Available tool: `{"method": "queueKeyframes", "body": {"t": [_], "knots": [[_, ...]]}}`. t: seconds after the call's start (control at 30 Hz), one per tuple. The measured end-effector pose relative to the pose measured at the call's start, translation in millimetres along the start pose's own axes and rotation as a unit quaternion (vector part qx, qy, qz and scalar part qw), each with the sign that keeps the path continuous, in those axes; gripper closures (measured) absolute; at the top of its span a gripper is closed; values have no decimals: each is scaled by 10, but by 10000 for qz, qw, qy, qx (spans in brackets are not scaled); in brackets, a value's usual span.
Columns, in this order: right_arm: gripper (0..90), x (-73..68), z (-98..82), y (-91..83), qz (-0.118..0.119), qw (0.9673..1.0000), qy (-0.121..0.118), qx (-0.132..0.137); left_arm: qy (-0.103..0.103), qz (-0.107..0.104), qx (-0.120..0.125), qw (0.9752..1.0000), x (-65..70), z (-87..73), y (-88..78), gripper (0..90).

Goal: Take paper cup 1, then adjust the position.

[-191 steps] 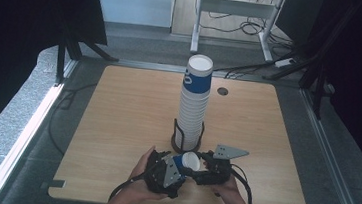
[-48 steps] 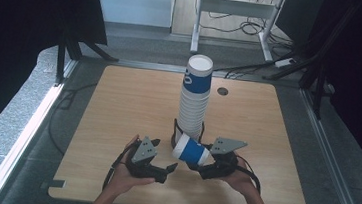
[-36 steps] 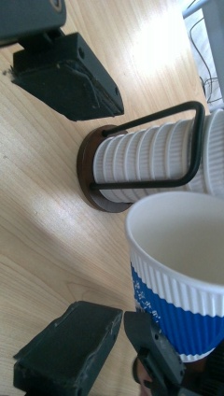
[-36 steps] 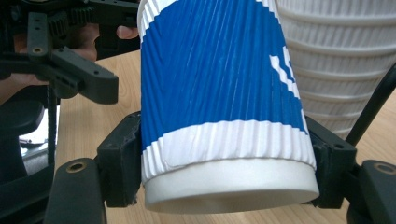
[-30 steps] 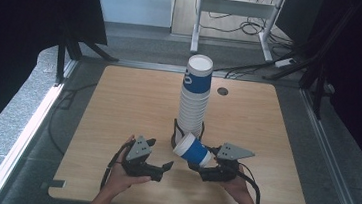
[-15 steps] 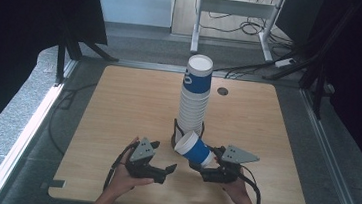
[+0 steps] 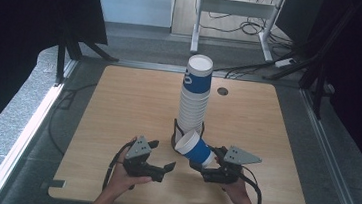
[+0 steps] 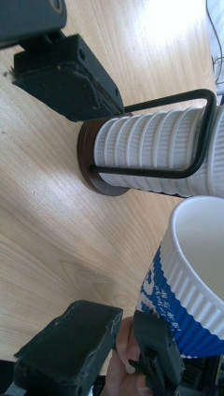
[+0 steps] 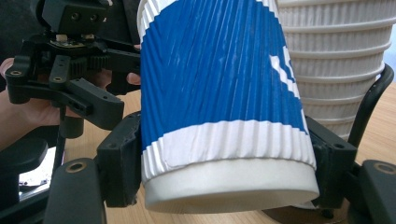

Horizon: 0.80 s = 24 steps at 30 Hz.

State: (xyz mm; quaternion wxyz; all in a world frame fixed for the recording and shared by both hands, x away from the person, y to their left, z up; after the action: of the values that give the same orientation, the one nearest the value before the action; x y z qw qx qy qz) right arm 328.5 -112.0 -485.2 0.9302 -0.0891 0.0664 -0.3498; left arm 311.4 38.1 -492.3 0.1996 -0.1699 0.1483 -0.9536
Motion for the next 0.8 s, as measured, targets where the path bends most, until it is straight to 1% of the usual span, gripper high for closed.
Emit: {"method": "queueKeyframes", "body": {"t": [0.07,0.17,0.27,0.37,0.4,0.5,0.6,0.73,0.8], "knots": [[270,-7,9,-7,1,10000,18,33,-72,-84,76,9999,14,24,-4,55],[271,-28,28,-21,21,9999,21,131,-152,-140,177,9996,25,55,-7,54],[271,-38,33,-31,75,9997,101,211,-297,-411,340,9981,74,89,6,48],[271,-64,43,-32,172,9992,188,312,-404,-587,417,9966,111,113,27,47],[271,-77,46,-31,204,9991,182,339,-425,-633,445,9961,120,122,33,47],[271,-118,54,-31,297,9986,197,401,-536,-817,551,9937,147,147,44,47],[271,-148,72,-33,407,9975,305,496,-606,-968,642,9914,169,173,60,46],[272,-189,81,-33,589,9955,453,580,-707,-1209,832,9866,207,238,71,46],[272,-221,68,-21,657,9952,452,565,-723,-1330,910,9843,233,276,81,44]]}}
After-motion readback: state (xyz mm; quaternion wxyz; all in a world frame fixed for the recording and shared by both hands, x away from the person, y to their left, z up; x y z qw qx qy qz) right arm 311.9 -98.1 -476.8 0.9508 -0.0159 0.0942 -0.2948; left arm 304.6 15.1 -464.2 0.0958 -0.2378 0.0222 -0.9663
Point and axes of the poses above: each handheld gripper's, and its own axes: y roughly forward along the jaws, z roughly out of its top, x roughly to its right, the point moved 9 cm from there along y, roughly forward along the jaws, and after that the axes turned 15 degrees about -z, right-handed, at the moved point
